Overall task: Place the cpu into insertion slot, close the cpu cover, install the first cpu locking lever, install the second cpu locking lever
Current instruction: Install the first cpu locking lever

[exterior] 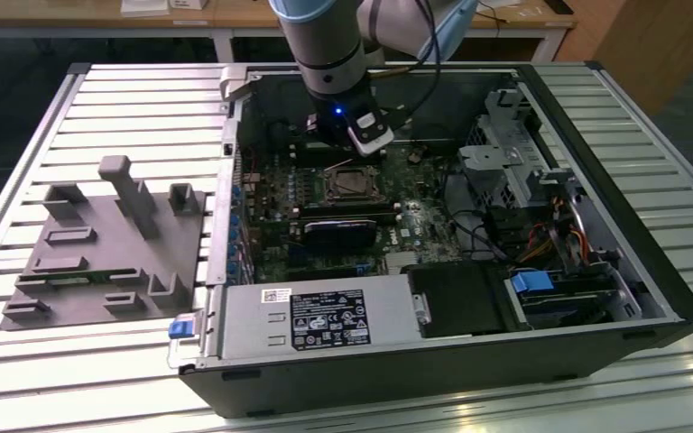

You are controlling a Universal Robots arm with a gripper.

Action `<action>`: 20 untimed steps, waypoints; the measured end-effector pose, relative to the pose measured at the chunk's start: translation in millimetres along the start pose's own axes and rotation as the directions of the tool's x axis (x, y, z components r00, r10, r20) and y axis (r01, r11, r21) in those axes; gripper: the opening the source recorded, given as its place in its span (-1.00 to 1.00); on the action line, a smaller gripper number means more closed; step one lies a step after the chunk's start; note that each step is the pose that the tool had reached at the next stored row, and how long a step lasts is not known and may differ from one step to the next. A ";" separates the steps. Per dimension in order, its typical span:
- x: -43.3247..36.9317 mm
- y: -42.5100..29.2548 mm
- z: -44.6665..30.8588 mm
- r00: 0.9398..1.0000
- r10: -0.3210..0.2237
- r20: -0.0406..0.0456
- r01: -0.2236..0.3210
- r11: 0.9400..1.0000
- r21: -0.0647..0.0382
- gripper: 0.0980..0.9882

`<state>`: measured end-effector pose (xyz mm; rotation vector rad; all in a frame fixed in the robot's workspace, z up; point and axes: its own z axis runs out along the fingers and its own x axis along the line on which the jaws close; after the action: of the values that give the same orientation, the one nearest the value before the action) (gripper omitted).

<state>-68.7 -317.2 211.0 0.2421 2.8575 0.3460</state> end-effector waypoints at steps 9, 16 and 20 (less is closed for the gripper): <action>2.1 6.3 4.0 1.000 -0.002 0.013 0.002 1.000 0.021 -0.99; 3.1 8.2 6.6 1.000 0.004 0.030 -0.005 1.000 0.030 -0.99; 3.8 9.7 8.1 0.999 0.013 0.041 -0.015 0.999 0.036 -0.99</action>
<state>-68.9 -305.5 204.9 0.2727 2.8249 0.2891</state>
